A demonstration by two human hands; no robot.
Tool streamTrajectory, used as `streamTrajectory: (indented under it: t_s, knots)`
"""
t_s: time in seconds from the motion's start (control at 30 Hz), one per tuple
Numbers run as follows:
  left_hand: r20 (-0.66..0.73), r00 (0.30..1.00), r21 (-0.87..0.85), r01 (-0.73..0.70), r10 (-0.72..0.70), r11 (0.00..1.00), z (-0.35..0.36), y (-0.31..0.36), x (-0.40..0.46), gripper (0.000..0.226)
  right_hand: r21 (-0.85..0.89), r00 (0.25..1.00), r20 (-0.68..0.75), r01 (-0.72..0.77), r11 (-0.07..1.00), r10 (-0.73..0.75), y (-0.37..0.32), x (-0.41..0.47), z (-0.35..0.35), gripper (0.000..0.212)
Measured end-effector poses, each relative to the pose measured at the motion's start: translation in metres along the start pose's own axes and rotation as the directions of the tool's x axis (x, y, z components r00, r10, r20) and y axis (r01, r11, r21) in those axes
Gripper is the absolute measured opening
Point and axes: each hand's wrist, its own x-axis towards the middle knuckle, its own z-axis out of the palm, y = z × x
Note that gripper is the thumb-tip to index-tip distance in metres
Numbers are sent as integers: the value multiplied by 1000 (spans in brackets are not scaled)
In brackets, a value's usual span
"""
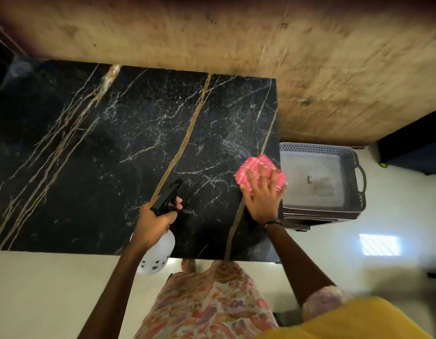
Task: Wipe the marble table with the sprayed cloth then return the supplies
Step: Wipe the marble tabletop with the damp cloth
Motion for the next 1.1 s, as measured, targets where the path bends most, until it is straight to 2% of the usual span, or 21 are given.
streamTrajectory:
  t_s: [0.1, 0.17, 0.27, 0.33, 0.4, 0.47, 0.53, 0.6, 0.67, 0.77, 0.83, 0.9, 0.97, 1.1]
  knots:
    - [4, 1000, 26, -25, 25, 999, 18, 14, 14, 30, -34, 969, -6, 249, 968, -249, -33, -2, 9, 51]
    - [4, 999, 56, -48, 48, 997, 29, 23, 22, 28, -52, 903, 55, 429, 902, -427, -33, -19, 11, 48]
    - [1, 998, 56, -68, 68, 996, 44, 38, 37, 27, -86, 840, 89, 542, 836, -535, 10, -30, 4, 50]
    - [3, 998, 44, -64, 63, 997, 51, 46, 45, 28, -91, 876, 53, 483, 871, -480, 43, -17, -4, 51]
    - [7, 998, 42, -63, 62, 997, 57, 54, 53, 27, -71, 937, 25, 348, 935, -347, 60, 15, -11, 52]
    - [10, 998, 37, -65, 64, 997, 62, 62, 61, 26, -45, 975, -6, 221, 974, -221, 55, 55, -16, 54]
    - [25, 997, 45, -78, 77, 996, 67, 70, 68, 27, -7, 986, -33, 162, 987, -162, 32, 93, -18, 56]
    - [34, 996, 43, -84, 83, 996, 72, 76, 76, 28, -10, 984, -22, 177, 984, -177, 3, 118, -13, 55]
    - [32, 995, 32, -91, 90, 995, 74, 81, 86, 26, -44, 956, 3, 293, 955, -293, -25, 120, -7, 55]
    - [38, 993, 43, -111, 110, 993, 79, 91, 101, 18, -101, 845, 104, 533, 840, -524, -29, 98, -6, 53]
    - [32, 992, 34, -120, 119, 992, 82, 96, 109, 23, -91, 799, 102, 601, 794, -593, -1, 92, -9, 52]
    - [22, 992, 44, -122, 121, 992, 84, 101, 119, 30, -88, 833, 57, 554, 828, -551, 32, 102, -15, 52]
    - [21, 991, 77, -135, 134, 988, 84, 103, 130, 31, -74, 900, 14, 436, 897, -436, 52, 126, -21, 53]
    - [19, 987, 91, -160, 158, 983, 87, 115, 148, 30, -35, 972, -46, 231, 972, -232, 25, 192, -27, 55]
